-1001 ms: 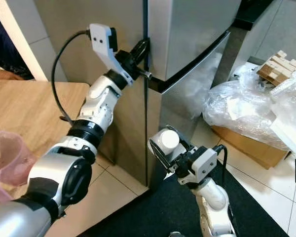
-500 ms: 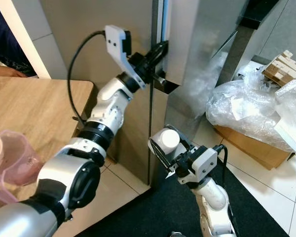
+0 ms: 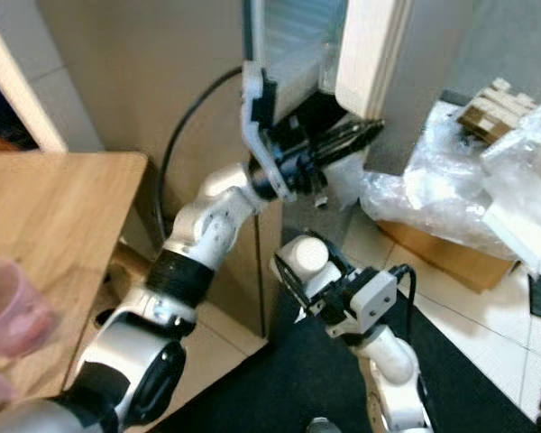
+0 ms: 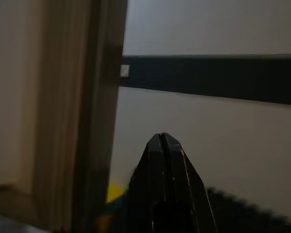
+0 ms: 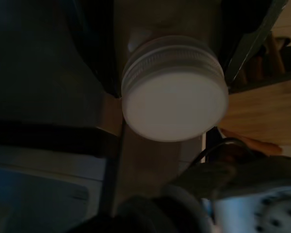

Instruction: Restocking fridge

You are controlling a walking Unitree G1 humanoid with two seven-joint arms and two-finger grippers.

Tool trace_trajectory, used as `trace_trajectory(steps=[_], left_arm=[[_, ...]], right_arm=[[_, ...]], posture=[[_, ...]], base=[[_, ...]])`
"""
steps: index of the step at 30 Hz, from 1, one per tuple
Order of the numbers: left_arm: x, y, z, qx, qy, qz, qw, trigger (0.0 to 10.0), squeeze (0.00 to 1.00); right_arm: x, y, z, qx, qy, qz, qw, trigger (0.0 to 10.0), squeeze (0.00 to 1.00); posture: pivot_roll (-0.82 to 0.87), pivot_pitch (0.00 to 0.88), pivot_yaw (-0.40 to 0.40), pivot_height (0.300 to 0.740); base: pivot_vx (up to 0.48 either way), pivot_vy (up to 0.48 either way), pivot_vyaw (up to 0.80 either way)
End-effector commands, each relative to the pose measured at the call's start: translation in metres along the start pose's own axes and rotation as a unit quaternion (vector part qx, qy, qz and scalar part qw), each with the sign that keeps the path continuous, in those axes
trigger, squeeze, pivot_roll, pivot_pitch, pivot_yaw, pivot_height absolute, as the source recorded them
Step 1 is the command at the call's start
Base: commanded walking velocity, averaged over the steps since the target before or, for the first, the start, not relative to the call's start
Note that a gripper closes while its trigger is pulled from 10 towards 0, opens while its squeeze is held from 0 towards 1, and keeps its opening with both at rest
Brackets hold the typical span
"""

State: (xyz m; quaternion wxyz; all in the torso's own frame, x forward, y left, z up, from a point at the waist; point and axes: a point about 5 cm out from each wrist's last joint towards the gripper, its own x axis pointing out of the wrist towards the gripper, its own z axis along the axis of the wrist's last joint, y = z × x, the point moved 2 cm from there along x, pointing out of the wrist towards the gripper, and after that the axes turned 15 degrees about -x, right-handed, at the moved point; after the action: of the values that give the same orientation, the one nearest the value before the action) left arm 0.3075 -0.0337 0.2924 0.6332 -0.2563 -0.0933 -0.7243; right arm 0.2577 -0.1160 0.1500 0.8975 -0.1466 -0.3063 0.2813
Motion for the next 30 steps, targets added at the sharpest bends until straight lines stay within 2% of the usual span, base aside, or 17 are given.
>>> trace_trajectory(steps=[1, 2, 6, 12, 15, 16, 17, 20, 22, 23, 24, 25, 26, 27, 28, 29, 30], left_arm=[[0.000, -0.013, -0.017, -0.048, -0.022, -0.025, 0.998, 10.0, 0.00], [0.000, -0.013, -0.017, -0.048, -0.022, -0.025, 0.998, 10.0, 0.00], [-0.045, -0.004, -0.016, -0.028, -0.019, 0.056, 0.998, 10.0, 0.00], [-0.063, 0.000, -0.016, -0.015, -0.011, 0.102, 0.995, 10.0, 0.00], [-0.080, 0.009, -0.021, 0.002, -0.008, 0.168, 0.986, 10.0, 0.00], [-0.091, 0.016, -0.027, 0.017, 0.005, 0.214, 0.977, 10.0, 0.00], [-0.115, 0.033, -0.043, 0.036, 0.039, 0.314, 0.948, 10.0, 0.00], [-0.115, 0.033, -0.043, 0.036, 0.039, 0.314, 0.948, 10.0, 0.00], [-0.167, 0.048, -0.081, 0.056, 0.098, 0.455, 0.884, 10.0, 0.00], [-0.167, 0.048, -0.081, 0.056, 0.098, 0.455, 0.884, 10.0, 0.00], [-0.186, 0.047, -0.098, 0.057, 0.122, 0.488, 0.862, 10.0, 0.00], [-0.186, 0.047, -0.098, 0.057, 0.122, 0.488, 0.862, 10.0, 0.00], [-0.203, 0.041, -0.121, 0.042, 0.145, 0.513, 0.845, 10.0, 0.00], [-0.203, 0.041, -0.121, 0.042, 0.145, 0.513, 0.845, 10.0, 0.00], [-0.219, 0.034, -0.141, 0.027, 0.165, 0.535, 0.828, 10.0, 0.00], [-0.219, 0.034, -0.141, 0.027, 0.165, 0.535, 0.828, 10.0, 0.00], [-0.234, 0.027, -0.157, 0.016, 0.187, 0.559, 0.808, 10.0, 0.00]], right_arm=[[-0.001, 0.000, 0.002, -0.001, -0.001, 0.000, 1.000, 10.0, 0.00], [-0.001, 0.000, 0.002, -0.001, -0.001, 0.000, 1.000, 10.0, 0.00], [-0.001, -0.004, -0.004, -0.003, 0.011, -0.010, 1.000, 10.0, 0.00], [-0.001, -0.010, -0.007, 0.000, 0.019, -0.031, 0.999, 10.0, 0.00], [-0.002, -0.015, -0.013, -0.001, 0.038, -0.040, 0.998, 10.0, 0.00], [-0.003, -0.017, -0.018, 0.000, 0.057, -0.043, 0.997, 10.0, 0.00], [-0.008, -0.016, -0.039, 0.003, 0.122, -0.044, 0.992, 10.0, 0.00], [-0.008, -0.016, -0.039, 0.003, 0.122, -0.044, 0.992, 10.0, 0.00], [-0.030, -0.016, -0.086, 0.021, 0.269, -0.071, 0.960, 10.0, 0.00], [-0.030, -0.016, -0.086, 0.021, 0.269, -0.071, 0.960, 10.0, 0.00], [-0.042, -0.015, -0.103, 0.041, 0.321, -0.088, 0.942, 10.0, 0.00], [-0.042, -0.015, -0.103, 0.041, 0.321, -0.088, 0.942, 10.0, 0.00], [-0.055, -0.014, -0.118, 0.060, 0.363, -0.107, 0.924, 10.0, 0.00], [-0.055, -0.014, -0.118, 0.060, 0.363, -0.107, 0.924, 10.0, 0.00], [-0.069, -0.012, -0.128, 0.078, 0.398, -0.127, 0.905, 10.0, 0.00], [-0.069, -0.012, -0.128, 0.078, 0.398, -0.127, 0.905, 10.0, 0.00], [-0.080, -0.012, -0.135, 0.089, 0.423, -0.143, 0.890, 10.0, 0.00]], posture=[[-0.16, 0.116, 0.000, 0.740], [-0.16, 0.116, 0.000, 0.740], [-0.15, 0.115, -0.003, 0.740], [-0.15, 0.116, -0.004, 0.740], [-0.15, 0.116, -0.003, 0.740], [-0.15, 0.117, -0.003, 0.740], [-0.15, 0.117, -0.001, 0.740], [-0.15, 0.117, -0.001, 0.740], [-0.16, 0.113, 0.000, 0.740], [-0.16, 0.113, 0.000, 0.740], [-0.16, 0.113, 0.000, 0.740], [-0.16, 0.113, 0.000, 0.740], [-0.16, 0.107, -0.002, 0.740], [-0.16, 0.107, -0.002, 0.740], [-0.16, 0.103, -0.003, 0.740], [-0.16, 0.103, -0.003, 0.740], [-0.16, 0.102, -0.004, 0.740]], base=[[0.000, 0.000, 0.00], [0.000, 0.000, 0.00], [0.000, 0.000, 0.00], [0.000, 0.000, 0.00], [0.000, 0.000, 0.00], [0.000, 0.000, 0.00], [0.000, 0.000, 0.00], [0.000, 0.000, 0.00], [0.000, 0.000, 0.00], [0.000, 0.000, 0.00], [0.000, 0.000, 0.00], [0.000, 0.000, 0.00], [0.000, 0.000, 0.00], [0.000, 0.000, 0.00], [0.000, 0.000, 0.00], [0.000, 0.000, 0.00], [0.000, 0.000, 0.00]])
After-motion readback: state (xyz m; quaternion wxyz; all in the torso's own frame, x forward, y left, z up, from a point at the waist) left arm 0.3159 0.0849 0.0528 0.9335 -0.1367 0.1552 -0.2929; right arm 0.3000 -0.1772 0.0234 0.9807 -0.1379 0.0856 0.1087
